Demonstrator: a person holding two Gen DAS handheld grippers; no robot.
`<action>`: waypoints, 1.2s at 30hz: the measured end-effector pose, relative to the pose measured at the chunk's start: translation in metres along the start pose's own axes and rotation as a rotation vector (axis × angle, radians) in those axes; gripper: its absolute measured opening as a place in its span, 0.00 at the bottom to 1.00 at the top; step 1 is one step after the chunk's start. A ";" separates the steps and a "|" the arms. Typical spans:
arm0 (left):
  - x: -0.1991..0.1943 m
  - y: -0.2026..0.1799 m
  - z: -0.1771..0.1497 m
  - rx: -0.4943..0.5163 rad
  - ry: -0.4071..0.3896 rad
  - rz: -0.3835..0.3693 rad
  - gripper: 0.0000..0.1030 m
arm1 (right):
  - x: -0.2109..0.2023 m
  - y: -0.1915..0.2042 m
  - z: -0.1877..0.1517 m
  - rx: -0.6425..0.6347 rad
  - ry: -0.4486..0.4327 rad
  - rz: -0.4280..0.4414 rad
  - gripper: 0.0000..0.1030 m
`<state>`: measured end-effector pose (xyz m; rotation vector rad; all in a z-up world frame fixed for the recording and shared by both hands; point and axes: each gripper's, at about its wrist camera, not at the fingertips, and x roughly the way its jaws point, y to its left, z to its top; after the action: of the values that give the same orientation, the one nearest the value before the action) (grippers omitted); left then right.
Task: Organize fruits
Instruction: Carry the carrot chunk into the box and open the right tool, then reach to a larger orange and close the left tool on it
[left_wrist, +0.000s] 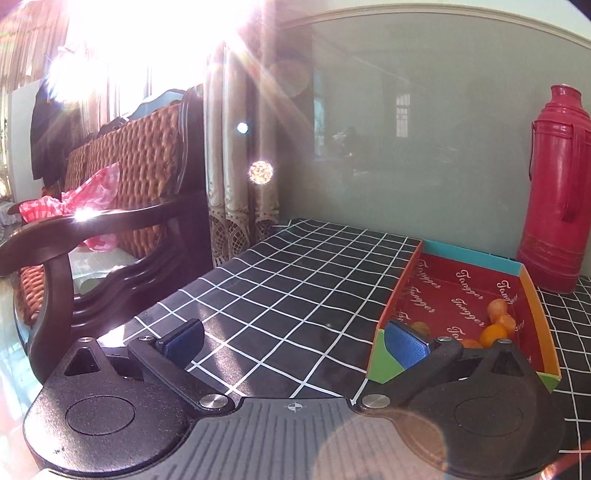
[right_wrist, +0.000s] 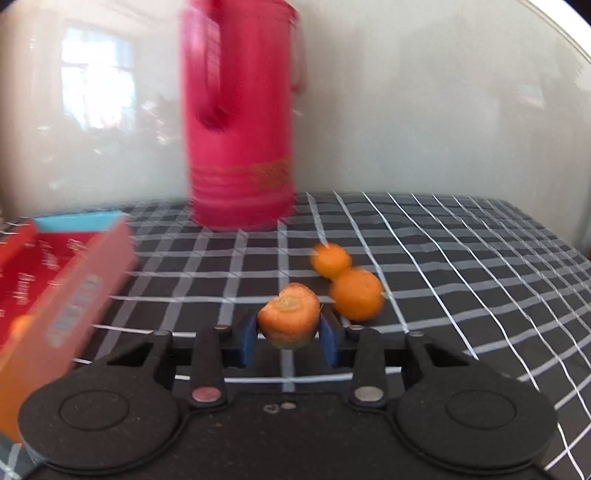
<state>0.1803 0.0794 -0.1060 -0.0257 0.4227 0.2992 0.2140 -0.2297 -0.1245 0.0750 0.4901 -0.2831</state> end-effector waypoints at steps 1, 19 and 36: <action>0.001 0.001 0.000 -0.006 0.003 0.003 1.00 | -0.006 0.006 0.001 -0.006 -0.021 0.037 0.27; -0.005 0.048 -0.004 -0.052 0.012 0.113 1.00 | -0.045 0.133 0.004 -0.276 -0.090 0.411 0.27; 0.001 0.070 -0.006 -0.112 0.037 0.132 1.00 | -0.059 0.136 0.011 -0.280 -0.172 0.305 0.77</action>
<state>0.1584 0.1459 -0.1087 -0.1129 0.4450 0.4529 0.2087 -0.0861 -0.0861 -0.1463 0.3373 0.0789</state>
